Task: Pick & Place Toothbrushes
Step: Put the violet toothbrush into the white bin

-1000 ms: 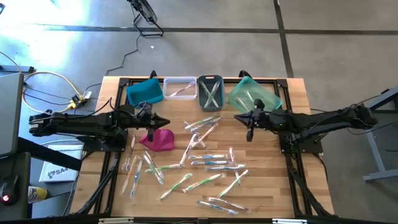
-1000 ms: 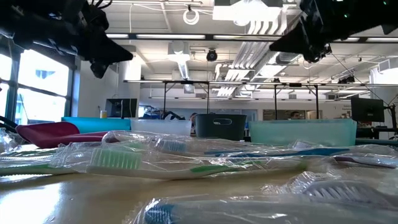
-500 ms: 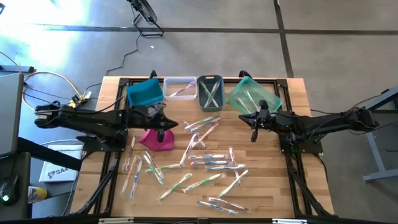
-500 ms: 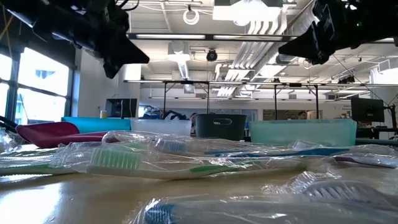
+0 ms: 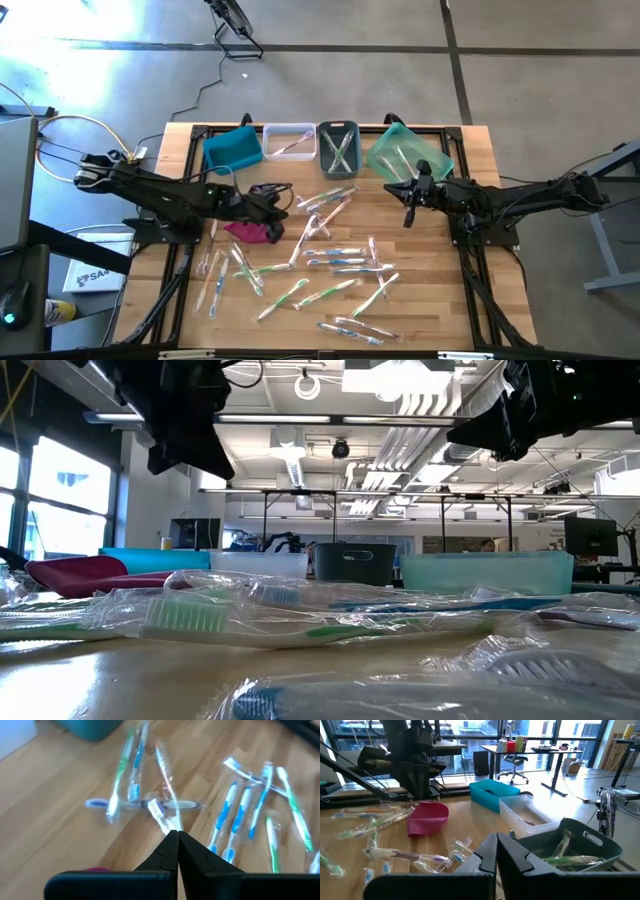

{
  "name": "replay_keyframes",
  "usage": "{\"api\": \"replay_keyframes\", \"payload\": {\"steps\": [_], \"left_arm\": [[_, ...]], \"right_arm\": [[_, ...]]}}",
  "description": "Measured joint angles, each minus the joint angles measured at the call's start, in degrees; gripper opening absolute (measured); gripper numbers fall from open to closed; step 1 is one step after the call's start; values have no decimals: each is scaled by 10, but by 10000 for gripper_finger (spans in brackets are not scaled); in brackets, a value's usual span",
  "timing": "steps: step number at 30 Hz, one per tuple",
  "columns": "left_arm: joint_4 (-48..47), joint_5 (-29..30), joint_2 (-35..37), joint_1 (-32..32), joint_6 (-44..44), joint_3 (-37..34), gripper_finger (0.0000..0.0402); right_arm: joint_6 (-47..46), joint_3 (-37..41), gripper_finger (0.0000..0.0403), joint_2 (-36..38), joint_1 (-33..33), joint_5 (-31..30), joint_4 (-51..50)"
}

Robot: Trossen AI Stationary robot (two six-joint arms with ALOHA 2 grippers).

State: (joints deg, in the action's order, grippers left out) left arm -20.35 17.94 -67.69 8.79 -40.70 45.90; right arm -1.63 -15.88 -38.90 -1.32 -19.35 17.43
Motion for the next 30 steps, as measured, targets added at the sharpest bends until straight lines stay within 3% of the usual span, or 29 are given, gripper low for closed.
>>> {"api": "replay_keyframes", "payload": {"steps": [5,12,21,30], "left_arm": [[-74,-5,-60,-1,-22,77,3],[-131,-58,-134,-1,-89,144,3],[-108,-146,-169,-1,-108,150,3],[-104,-148,-179,-1,-135,151,24]], "right_arm": [[0,0,3,0,0,0,0],[4,0,3,0,0,0,-1],[4,0,3,0,0,-2,-11],[4,0,3,0,0,-2,-14]]}}
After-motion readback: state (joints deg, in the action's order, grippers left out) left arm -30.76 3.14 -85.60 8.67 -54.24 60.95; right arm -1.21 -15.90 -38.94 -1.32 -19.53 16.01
